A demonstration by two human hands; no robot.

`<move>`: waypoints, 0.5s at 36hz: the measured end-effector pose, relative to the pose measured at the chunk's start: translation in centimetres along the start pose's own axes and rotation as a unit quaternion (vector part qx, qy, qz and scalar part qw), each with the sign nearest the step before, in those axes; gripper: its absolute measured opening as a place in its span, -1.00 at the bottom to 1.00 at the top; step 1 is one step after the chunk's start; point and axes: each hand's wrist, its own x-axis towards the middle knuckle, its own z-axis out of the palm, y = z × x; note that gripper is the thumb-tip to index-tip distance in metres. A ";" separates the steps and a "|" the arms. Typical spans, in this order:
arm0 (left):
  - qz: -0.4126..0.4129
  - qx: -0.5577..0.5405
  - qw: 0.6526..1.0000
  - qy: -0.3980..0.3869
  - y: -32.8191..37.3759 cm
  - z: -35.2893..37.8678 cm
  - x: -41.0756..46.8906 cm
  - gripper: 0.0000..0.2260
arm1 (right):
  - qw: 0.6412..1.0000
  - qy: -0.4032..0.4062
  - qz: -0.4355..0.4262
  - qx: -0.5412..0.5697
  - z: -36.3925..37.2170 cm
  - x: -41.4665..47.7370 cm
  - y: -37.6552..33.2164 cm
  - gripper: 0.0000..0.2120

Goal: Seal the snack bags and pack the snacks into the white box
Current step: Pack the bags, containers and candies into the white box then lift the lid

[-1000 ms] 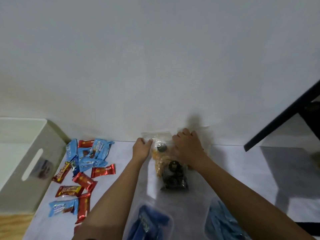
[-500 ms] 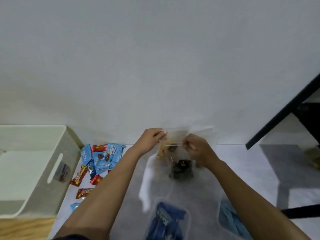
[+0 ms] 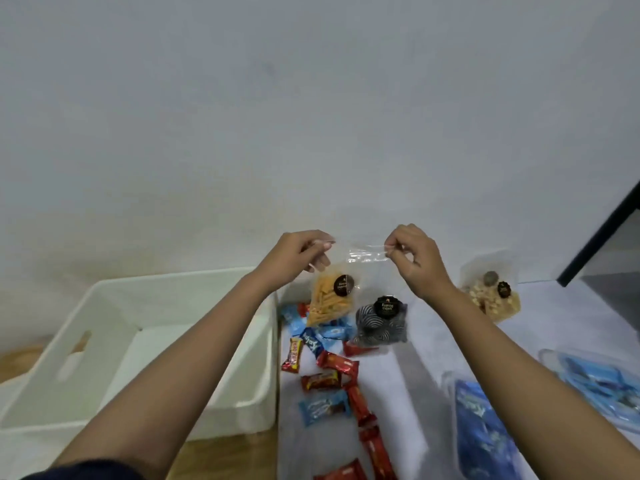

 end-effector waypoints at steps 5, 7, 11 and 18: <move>-0.013 -0.023 0.998 0.054 0.0 -6.4 -4.1 -0.86 | 0.995 -0.058 -0.045 0.067 5.0 2.4 -6.4 -0.88; -0.013 -0.033 0.996 0.088 -0.1 -8.8 -5.5 -0.87 | 0.991 -0.074 -0.066 0.087 6.8 3.2 -8.8 -0.90; -0.027 -0.078 0.982 0.170 -1.2 -12.5 -8.3 -0.81 | 0.983 -0.097 -0.099 0.124 10.5 4.5 -12.4 -0.90; -0.101 -0.168 0.952 0.234 -7.5 -13.9 -11.9 -0.83 | 0.978 -0.178 -0.059 0.093 17.2 4.0 -11.8 -0.90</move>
